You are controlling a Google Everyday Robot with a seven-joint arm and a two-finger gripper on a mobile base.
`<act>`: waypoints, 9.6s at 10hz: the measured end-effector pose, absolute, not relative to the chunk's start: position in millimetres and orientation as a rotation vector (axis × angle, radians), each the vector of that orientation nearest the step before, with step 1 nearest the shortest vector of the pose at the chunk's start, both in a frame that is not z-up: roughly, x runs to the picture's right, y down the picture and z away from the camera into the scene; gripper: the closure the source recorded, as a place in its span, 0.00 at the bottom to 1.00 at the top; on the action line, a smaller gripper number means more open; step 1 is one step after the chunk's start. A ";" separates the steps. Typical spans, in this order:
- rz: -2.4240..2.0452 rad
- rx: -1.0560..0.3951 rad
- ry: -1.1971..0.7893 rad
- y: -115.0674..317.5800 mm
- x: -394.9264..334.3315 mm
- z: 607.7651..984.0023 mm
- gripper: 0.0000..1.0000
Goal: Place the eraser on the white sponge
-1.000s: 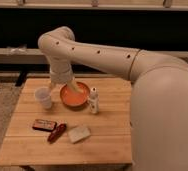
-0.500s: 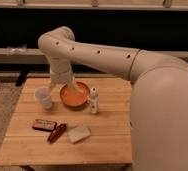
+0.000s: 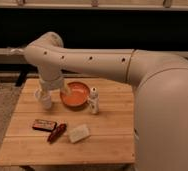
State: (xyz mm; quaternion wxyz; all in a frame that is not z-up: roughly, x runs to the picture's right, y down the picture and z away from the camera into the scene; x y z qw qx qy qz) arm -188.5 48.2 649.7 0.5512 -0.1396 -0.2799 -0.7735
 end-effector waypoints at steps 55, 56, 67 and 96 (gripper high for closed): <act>-2.438 -0.399 -0.882 203.0 -205.2 719.8 1.00; -2.406 -0.424 -0.881 208.9 -188.4 713.7 1.00; -2.124 -0.633 -0.892 243.1 -96.0 728.7 1.00; -2.038 -0.546 -0.692 196.9 -87.5 734.5 0.20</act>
